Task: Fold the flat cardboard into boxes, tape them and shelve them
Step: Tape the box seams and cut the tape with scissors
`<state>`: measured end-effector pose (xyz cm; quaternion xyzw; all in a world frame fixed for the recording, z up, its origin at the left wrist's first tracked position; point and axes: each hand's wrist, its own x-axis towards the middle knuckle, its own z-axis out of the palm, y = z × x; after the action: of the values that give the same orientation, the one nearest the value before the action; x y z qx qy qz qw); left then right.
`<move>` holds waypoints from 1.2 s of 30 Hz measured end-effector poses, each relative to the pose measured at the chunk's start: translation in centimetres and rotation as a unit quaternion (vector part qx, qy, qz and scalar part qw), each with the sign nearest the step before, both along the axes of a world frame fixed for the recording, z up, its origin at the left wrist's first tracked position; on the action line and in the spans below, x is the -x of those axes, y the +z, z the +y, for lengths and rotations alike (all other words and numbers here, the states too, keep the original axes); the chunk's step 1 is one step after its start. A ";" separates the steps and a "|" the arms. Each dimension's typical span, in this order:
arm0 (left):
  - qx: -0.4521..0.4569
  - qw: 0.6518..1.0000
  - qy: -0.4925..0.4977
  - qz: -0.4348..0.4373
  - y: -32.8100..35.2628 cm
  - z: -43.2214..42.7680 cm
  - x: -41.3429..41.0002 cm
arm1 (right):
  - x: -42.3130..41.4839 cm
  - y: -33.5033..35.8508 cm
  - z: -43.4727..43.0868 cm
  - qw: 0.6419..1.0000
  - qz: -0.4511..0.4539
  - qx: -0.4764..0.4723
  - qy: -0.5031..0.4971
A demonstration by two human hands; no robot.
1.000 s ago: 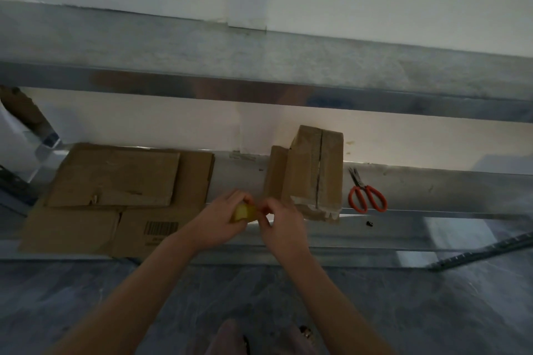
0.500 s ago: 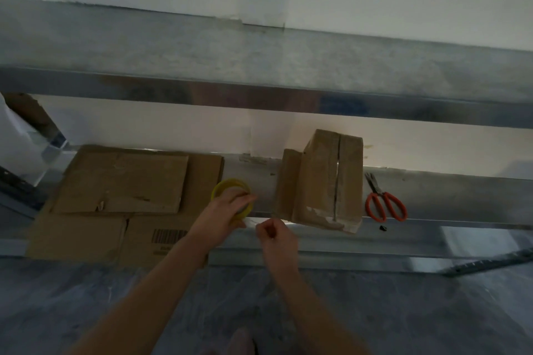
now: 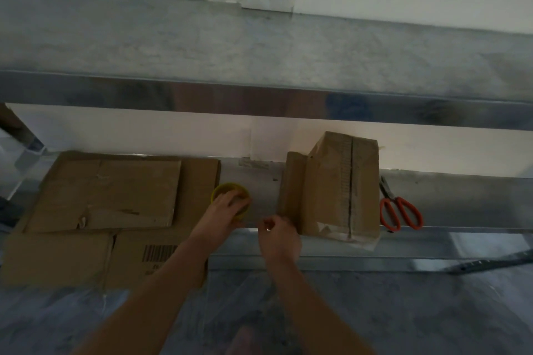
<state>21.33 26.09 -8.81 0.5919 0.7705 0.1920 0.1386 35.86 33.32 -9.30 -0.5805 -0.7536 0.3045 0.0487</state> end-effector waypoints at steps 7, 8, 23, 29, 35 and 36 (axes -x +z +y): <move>0.005 0.996 -0.012 0.092 -1.2 -0.5 -0.1 | 1.2 -0.2 0.5 0.999 -0.050 -0.012 0.017; 0.013 0.995 -0.008 0.101 -1.3 -0.5 0.0 | 1.1 -0.3 0.5 0.999 -0.046 -0.009 0.019; 0.126 0.973 -0.011 0.194 0.2 -0.6 -1.4 | -1.4 1.2 -0.8 0.996 0.013 0.040 0.075; 0.100 0.981 0.005 0.165 2.1 -2.0 -3.0 | -3.9 3.4 -2.3 0.985 0.003 -0.010 0.173; 0.018 0.984 0.039 0.170 5.3 -5.0 -7.1 | -8.1 8.9 -4.7 0.946 0.026 -0.105 0.305; 0.012 0.984 0.044 0.171 5.9 -5.2 -7.9 | -9.0 9.9 -4.8 0.933 0.023 -0.164 0.320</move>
<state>29.19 20.86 -2.94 0.5795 0.8106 0.0845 0.0035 44.87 28.55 0.56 -0.2850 -0.9378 0.1890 0.0601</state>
